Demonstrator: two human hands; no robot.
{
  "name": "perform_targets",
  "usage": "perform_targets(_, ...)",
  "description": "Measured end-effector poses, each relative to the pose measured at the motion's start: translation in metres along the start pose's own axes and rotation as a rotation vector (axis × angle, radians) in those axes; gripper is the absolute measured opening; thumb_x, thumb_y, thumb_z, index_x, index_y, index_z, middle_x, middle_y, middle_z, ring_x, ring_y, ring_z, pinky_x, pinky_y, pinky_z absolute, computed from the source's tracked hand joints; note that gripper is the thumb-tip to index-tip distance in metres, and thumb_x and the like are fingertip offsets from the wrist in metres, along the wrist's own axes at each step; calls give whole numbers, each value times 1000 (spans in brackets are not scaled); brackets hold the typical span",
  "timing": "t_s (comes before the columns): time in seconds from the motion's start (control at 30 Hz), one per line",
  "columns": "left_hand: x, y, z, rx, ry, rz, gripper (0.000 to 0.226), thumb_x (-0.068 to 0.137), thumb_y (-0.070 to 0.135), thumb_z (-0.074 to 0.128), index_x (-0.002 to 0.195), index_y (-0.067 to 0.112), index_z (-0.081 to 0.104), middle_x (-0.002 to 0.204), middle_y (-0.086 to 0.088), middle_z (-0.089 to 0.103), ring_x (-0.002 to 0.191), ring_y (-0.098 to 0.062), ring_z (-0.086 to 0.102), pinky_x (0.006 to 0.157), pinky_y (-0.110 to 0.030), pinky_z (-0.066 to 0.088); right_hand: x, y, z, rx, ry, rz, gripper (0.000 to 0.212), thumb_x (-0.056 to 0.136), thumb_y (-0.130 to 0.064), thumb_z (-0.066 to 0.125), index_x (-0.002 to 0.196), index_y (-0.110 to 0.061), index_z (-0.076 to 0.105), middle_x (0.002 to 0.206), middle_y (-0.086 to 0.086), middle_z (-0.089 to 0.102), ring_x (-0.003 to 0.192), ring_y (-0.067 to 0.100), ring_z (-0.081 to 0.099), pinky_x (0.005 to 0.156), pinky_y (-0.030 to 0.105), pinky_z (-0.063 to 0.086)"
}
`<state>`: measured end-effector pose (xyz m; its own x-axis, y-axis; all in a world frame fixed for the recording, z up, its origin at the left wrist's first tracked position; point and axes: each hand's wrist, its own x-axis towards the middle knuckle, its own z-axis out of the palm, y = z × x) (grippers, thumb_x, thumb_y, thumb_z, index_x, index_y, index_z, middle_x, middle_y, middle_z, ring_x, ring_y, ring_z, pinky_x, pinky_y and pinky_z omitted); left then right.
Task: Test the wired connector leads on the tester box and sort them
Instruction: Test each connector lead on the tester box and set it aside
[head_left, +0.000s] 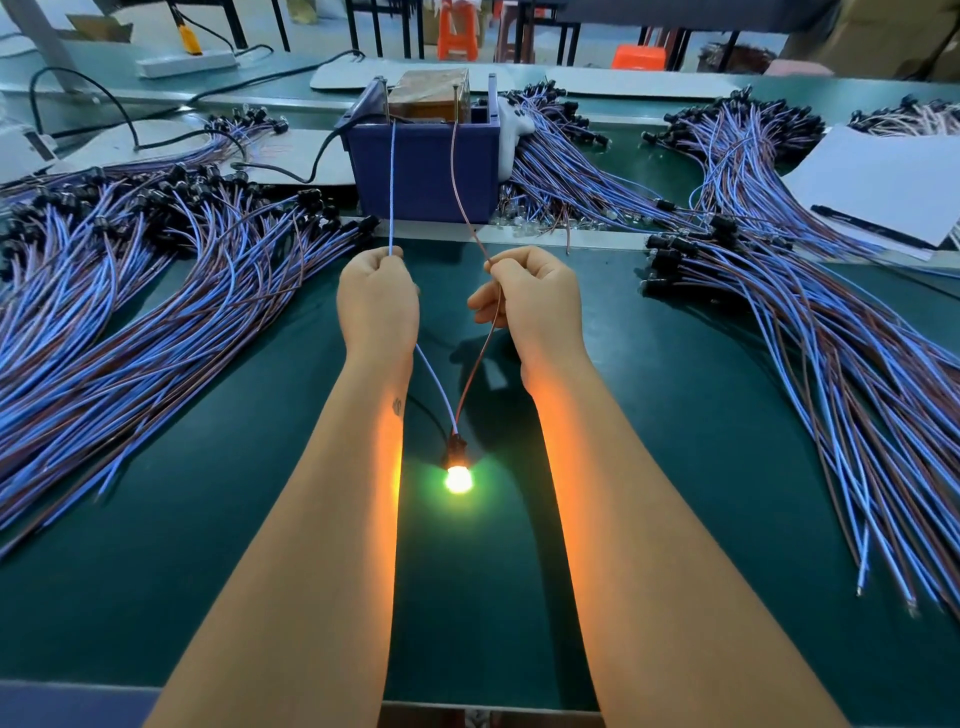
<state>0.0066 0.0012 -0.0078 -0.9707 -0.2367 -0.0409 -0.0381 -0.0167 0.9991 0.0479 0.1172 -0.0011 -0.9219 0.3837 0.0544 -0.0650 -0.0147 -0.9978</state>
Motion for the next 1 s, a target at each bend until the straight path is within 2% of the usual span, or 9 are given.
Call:
perform_targets(0.13, -9, 6, 4, 77, -146, 63, 23, 95, 14, 45, 86, 23, 64, 56, 10, 58, 50, -6, 48, 52, -23, 41, -1, 1, 4, -60, -48, -53, 17, 89, -4, 54, 78, -15, 62, 54, 3, 59, 49, 13, 53, 49, 23, 44)
perform_targets(0.33, -15, 8, 6, 41, -243, 107, 19, 91, 16, 57, 81, 19, 73, 78, -3, 67, 77, -19, 60, 78, -41, 53, -1, 3, 7, -206, -106, -91, 15, 88, -8, 58, 79, -18, 64, 54, 1, 58, 52, 13, 53, 55, 28, 45)
perform_targets(0.47, -15, 9, 4, -57, -231, 89, 19, 91, 17, 62, 73, 17, 66, 51, 8, 52, 43, -5, 44, 44, -18, 38, -3, 2, 8, -216, -175, -102, 16, 91, -17, 62, 76, -12, 65, 53, -1, 56, 53, 12, 50, 56, 28, 42)
perform_targets(0.57, -12, 10, 0, -205, -160, 72, 23, 94, 13, 61, 72, 17, 57, 52, 7, 51, 42, -5, 44, 43, -17, 37, -5, 2, 7, -294, -221, -129, 25, 90, -25, 66, 68, -13, 68, 49, -12, 51, 51, 4, 42, 55, 23, 36)
perform_targets(0.67, -9, 13, -4, -331, -96, 74, 22, 96, 13, 59, 75, 19, 56, 58, 8, 57, 51, -6, 52, 48, -19, 41, -4, 2, 7, -373, -231, -138, 20, 88, -24, 68, 70, -16, 74, 56, -6, 57, 58, 5, 46, 61, 24, 39)
perform_targets(0.77, -10, 16, -7, -440, -56, 29, 20, 97, 17, 59, 77, 21, 60, 63, 8, 65, 57, -6, 60, 52, -18, 45, -2, 2, 5, -511, -136, -170, 19, 89, -30, 66, 75, -18, 74, 56, -8, 55, 63, 12, 50, 62, 28, 40)
perform_targets(0.83, -10, 16, -8, -457, -68, 3, 22, 99, 22, 56, 78, 20, 62, 64, 7, 67, 56, -7, 61, 51, -19, 46, -1, 3, 2, -644, 33, -228, 22, 92, -38, 60, 86, -21, 73, 64, -5, 59, 70, 19, 53, 61, 29, 36)
perform_targets(0.9, -11, 15, -4, -356, -105, 34, 26, 101, 23, 50, 78, 19, 61, 59, 7, 66, 51, -6, 58, 49, -19, 44, -2, 1, -2, -691, 225, -299, 23, 96, -40, 55, 96, -24, 72, 76, -3, 65, 74, 20, 53, 60, 28, 32)
perform_targets(1.0, -15, 10, 7, -111, -153, 119, 24, 101, 20, 50, 79, 19, 60, 58, 9, 63, 50, -3, 55, 51, -18, 43, -3, -4, -4, -493, 374, -376, 15, 94, -23, 56, 100, -23, 71, 79, -6, 64, 75, 16, 55, 60, 26, 37)
